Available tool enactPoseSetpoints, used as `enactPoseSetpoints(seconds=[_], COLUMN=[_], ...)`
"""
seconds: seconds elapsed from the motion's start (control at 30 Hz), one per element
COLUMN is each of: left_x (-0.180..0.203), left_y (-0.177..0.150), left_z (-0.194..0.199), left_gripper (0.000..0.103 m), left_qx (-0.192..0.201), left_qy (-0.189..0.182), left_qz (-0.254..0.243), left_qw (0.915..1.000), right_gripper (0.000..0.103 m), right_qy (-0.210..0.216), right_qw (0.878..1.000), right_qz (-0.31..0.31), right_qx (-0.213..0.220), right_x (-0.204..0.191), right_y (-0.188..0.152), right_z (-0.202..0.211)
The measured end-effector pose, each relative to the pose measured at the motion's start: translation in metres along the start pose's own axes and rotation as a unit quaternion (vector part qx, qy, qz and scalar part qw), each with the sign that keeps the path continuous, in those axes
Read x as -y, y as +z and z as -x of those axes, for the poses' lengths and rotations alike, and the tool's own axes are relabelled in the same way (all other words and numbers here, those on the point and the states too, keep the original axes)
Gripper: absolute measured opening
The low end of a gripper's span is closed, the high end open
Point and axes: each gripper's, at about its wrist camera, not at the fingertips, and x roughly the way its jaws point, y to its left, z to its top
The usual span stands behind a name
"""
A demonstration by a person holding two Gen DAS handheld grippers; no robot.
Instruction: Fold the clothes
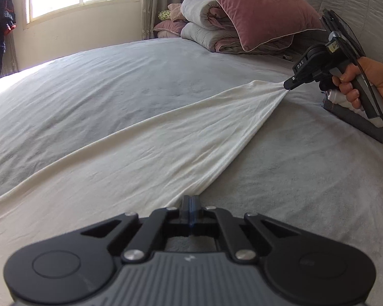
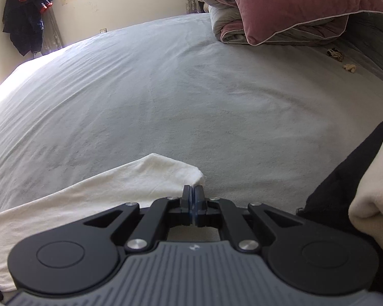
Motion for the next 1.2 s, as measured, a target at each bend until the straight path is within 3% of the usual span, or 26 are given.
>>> enactPoseSetpoints(seconds=[0.2, 0.37, 0.4, 0.47, 0.5, 0.53, 0.57, 0.6, 0.73, 0.93, 1.0, 1.03, 1.2], left_x=[0.003, 0.005, 0.0, -0.012, -0.018, -0.026, -0.033, -0.041, -0.068, -0.091, -0.094, -0.095, -0.089], left_y=[-0.002, -0.008, -0.005, -0.001, 0.002, 0.006, 0.009, 0.012, 0.02, 0.023, 0.021, 0.02, 0.018], left_z=[0.012, 0.009, 0.011, 0.017, 0.019, 0.021, 0.02, 0.02, 0.012, -0.007, -0.013, -0.016, -0.022], left_gripper=[0.0, 0.0, 0.003, 0.005, 0.009, 0.011, 0.017, 0.023, 0.028, 0.028, 0.028, 0.028, 0.037], left_qx=[-0.018, -0.043, -0.043, -0.03, -0.025, -0.02, -0.016, -0.012, -0.009, -0.01, -0.01, -0.008, 0.007], left_qy=[-0.044, -0.055, -0.064, -0.074, -0.072, -0.063, -0.046, -0.03, 0.03, 0.057, 0.061, 0.063, 0.072], left_qz=[-0.016, -0.038, -0.025, 0.001, 0.011, 0.021, 0.028, 0.034, 0.049, 0.072, 0.08, 0.084, 0.077], left_qw=[0.9988, 0.9968, 0.9967, 0.9968, 0.997, 0.9976, 0.9984, 0.9989, 0.9983, 0.9957, 0.9948, 0.9945, 0.9944], right_gripper=[0.002, 0.005, 0.008, 0.025, 0.034, 0.051, 0.053, 0.053, 0.052, 0.045, 0.028, 0.001, 0.002], right_qy=[-0.005, 0.0, 0.003, 0.008, 0.01, 0.013, 0.016, 0.018, 0.023, 0.023, 0.018, 0.017, -0.01], right_qw=[0.999, 0.998, 0.998, 0.998, 0.998, 0.998, 0.999, 0.999, 0.998, 0.997, 0.996, 0.996, 0.985], right_qz=[0.04, 0.049, 0.049, 0.052, 0.054, 0.054, 0.052, 0.05, 0.05, 0.078, 0.084, 0.088, 0.126], right_qx=[-0.034, -0.045, -0.043, -0.028, -0.017, -0.006, 0.005, 0.009, 0.023, 0.018, 0.019, 0.021, 0.116], right_x=[0.002, 0.003, 0.003, 0.003, 0.004, 0.004, 0.004, 0.003, -0.004, -0.02, -0.022, -0.024, -0.03], right_y=[-0.016, -0.024, -0.022, -0.016, -0.012, -0.008, -0.005, -0.001, 0.01, 0.015, 0.012, 0.01, -0.006], right_z=[-0.002, -0.007, -0.006, -0.003, -0.002, -0.001, -0.001, -0.004, -0.017, -0.045, -0.052, -0.054, -0.037])
